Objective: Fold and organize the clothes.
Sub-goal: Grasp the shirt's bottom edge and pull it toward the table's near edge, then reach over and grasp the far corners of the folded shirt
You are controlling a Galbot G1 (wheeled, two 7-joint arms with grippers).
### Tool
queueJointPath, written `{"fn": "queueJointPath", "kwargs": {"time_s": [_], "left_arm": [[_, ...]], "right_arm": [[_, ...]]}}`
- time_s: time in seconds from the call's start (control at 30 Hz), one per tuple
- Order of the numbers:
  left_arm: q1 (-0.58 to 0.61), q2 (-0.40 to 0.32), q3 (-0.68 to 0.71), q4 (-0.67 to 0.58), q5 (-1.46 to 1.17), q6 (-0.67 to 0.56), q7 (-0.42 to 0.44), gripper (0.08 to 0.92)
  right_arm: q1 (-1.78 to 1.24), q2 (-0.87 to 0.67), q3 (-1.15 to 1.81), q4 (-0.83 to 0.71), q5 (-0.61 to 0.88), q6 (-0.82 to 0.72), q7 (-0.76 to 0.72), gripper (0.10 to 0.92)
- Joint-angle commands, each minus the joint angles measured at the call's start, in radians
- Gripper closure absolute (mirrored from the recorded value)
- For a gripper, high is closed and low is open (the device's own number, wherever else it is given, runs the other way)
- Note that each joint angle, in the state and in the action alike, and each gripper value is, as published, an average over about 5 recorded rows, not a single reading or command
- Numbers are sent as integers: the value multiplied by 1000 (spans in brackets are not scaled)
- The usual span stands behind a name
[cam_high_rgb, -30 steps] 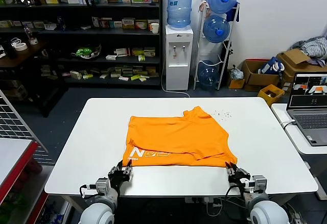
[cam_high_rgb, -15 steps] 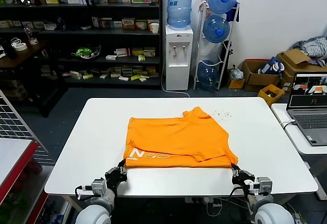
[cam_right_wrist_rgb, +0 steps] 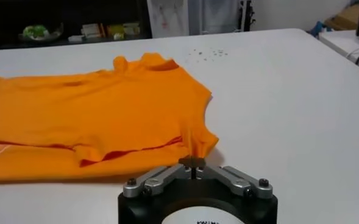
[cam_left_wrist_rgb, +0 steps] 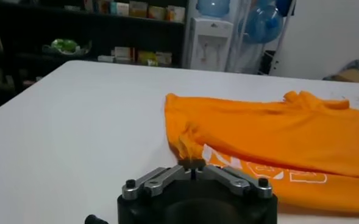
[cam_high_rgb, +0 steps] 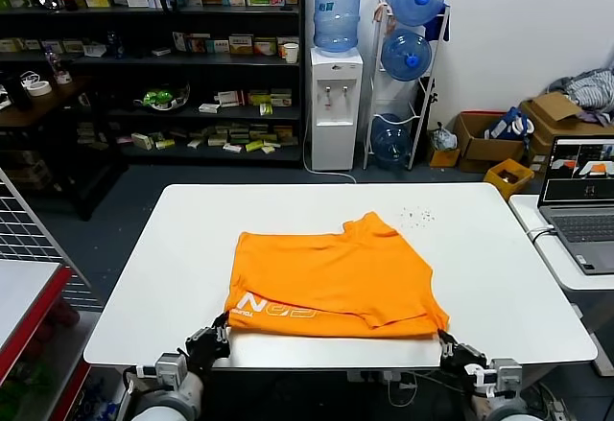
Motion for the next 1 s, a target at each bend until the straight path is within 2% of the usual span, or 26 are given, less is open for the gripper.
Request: {"fn": "queueJointPath", "kwargs": {"time_s": [0.03,0.17,0.37,0.53,0.63,0.8,0.87,1.0], "left_arm": [[115,26,-4,-67,0,6,-4,898],[131,31,-13,-87,2,10,3,833],[99,73,-46,-152,-31,22,-14,660],[-48,102,-49,-130,-90,24,-11,512],[-209,92,-12,-29,-134,16,7,434],[-539,49,85,251,-176,17,46,296],[-651,37,130,375,-195,25,63,231],[-802,24,214,560,-233,60,110,183]], "right_arm": [[-121,1,15,82,2,-17,27,895],[-102,2,17,76,2,-1,32,810],[-29,-46,39,102,16,70,4,637],[152,-119,19,73,58,106,-23,498],[355,-139,-49,-21,69,90,-19,412],[773,-98,-240,-333,132,43,4,267],[911,-62,-312,-461,138,32,5,227],[1085,9,-409,-671,147,-12,8,204]]}}
